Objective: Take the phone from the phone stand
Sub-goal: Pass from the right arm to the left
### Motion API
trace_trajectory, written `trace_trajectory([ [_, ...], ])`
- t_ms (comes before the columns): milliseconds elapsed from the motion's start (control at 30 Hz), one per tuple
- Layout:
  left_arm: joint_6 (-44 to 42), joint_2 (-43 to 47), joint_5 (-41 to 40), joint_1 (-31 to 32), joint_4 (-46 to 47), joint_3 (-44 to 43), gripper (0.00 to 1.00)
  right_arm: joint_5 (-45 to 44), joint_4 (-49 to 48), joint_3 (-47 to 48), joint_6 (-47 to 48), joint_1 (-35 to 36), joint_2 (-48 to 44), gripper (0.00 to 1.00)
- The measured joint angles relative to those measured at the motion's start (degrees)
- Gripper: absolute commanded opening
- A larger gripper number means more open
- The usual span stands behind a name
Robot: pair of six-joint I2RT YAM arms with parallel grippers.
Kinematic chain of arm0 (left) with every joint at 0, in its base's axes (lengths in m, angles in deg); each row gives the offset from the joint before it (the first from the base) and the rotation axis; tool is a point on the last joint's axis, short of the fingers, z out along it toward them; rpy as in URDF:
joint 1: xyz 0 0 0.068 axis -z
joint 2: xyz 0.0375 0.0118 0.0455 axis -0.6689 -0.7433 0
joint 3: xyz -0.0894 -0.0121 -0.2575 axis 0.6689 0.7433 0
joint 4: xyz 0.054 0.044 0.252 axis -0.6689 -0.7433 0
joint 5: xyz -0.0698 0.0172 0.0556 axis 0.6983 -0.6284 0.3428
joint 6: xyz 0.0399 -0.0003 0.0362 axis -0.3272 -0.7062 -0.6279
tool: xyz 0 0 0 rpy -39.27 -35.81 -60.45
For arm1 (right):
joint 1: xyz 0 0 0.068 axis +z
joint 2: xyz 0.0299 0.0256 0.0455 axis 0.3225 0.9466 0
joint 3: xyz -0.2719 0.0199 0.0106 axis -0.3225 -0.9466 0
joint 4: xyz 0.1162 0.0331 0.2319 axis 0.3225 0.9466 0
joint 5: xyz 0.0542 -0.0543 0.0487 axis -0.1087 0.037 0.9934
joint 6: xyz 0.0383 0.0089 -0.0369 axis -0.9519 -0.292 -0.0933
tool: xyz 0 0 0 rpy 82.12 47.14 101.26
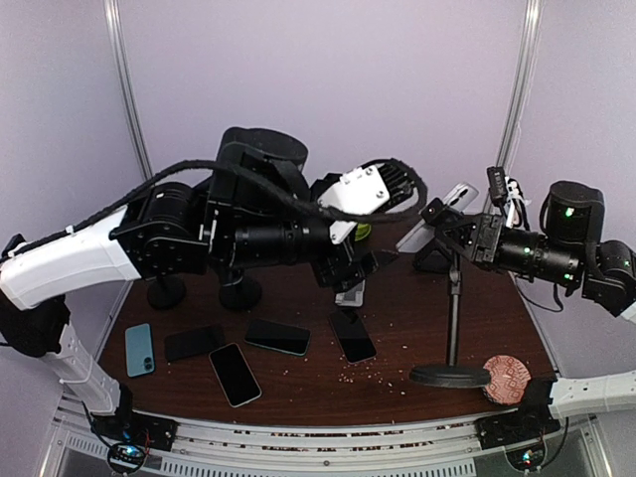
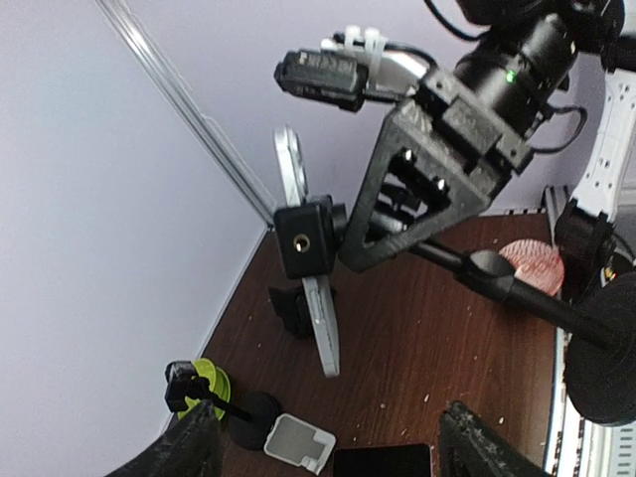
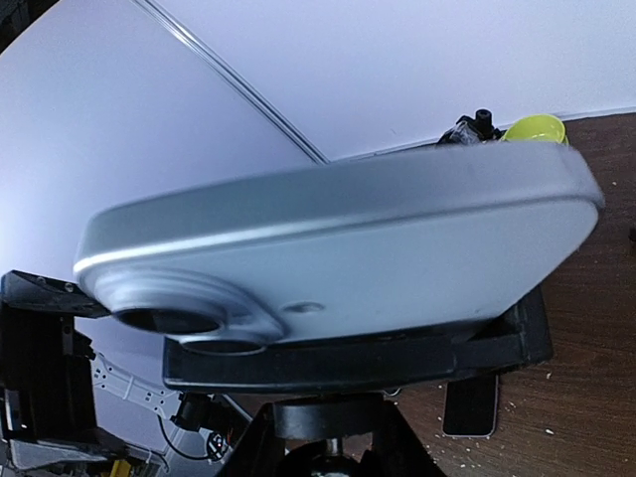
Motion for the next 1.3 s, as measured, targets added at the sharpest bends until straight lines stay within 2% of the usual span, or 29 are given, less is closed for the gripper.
trace_trajectory([
  [200, 3.8, -4.5, 3.3, -0.3, -2.1, -13.9, 0.71, -3.6, 11.0, 8.3, 7.0, 1.7, 2.0, 0.0],
  [400, 8.8, -10.8, 5.7, -1.6, -4.0, -22.8, 0.66, -7.1, 17.9, 9.2, 11.8, 4.9, 3.9, 0.0],
  [667, 12.5, -16.1, 9.2, -2.4, -7.2, -23.6, 0.6, -9.0, 21.0, 12.5, 14.4, 8.9, 8.8, 0.0],
  [1067, 15.0, -16.9, 8.6, -3.1, -7.6, -23.7, 0.52, -9.6, 20.8, 15.3, 16.5, 13.2, 13.4, 0.0],
  [1200, 15.3, -17.2, 8.3, -3.2, -7.4, -23.7, 0.44, -9.6, 21.1, 15.3, 17.8, 13.3, 13.6, 0.0],
  [1300, 15.6, -17.7, 8.4, -3.3, -7.3, -23.8, 0.25, -9.6, 21.1, 15.3, 19.2, 13.3, 13.5, 0.0],
])
